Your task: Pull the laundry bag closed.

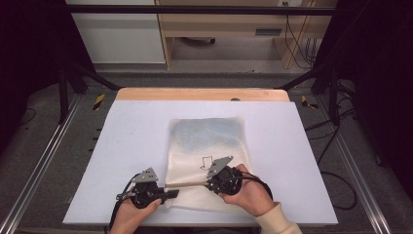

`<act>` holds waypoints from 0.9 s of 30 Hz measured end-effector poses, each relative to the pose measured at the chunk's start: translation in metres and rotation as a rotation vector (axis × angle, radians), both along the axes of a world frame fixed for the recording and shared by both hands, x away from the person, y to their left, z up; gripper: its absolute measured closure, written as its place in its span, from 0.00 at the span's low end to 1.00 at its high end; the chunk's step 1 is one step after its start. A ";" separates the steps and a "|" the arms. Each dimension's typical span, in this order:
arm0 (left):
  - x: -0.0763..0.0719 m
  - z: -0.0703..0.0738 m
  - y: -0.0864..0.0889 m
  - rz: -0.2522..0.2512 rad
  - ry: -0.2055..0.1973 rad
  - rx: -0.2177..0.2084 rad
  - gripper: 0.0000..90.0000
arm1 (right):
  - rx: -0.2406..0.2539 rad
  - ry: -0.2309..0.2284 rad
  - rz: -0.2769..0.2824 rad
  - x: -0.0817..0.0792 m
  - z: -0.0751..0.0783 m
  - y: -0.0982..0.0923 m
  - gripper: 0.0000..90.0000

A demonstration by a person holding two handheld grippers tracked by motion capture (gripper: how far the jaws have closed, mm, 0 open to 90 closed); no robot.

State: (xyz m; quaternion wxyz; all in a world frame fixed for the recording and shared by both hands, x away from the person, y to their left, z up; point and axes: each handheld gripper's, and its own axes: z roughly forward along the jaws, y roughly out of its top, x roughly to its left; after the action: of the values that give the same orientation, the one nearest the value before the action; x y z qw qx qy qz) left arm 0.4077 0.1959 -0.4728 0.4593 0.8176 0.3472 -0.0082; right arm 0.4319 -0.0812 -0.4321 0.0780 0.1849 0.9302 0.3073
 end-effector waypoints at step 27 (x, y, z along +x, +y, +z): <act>0.001 0.001 0.003 0.000 -0.001 -0.001 0.93 | 0.021 0.004 -0.040 -0.001 -0.001 -0.019 0.91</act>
State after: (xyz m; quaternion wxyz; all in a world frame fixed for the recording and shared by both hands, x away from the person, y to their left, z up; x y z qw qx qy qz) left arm 0.4083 0.1986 -0.4720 0.4597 0.8174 0.3470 -0.0082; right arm 0.4308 -0.1003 -0.4334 0.0803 0.2051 0.9231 0.3152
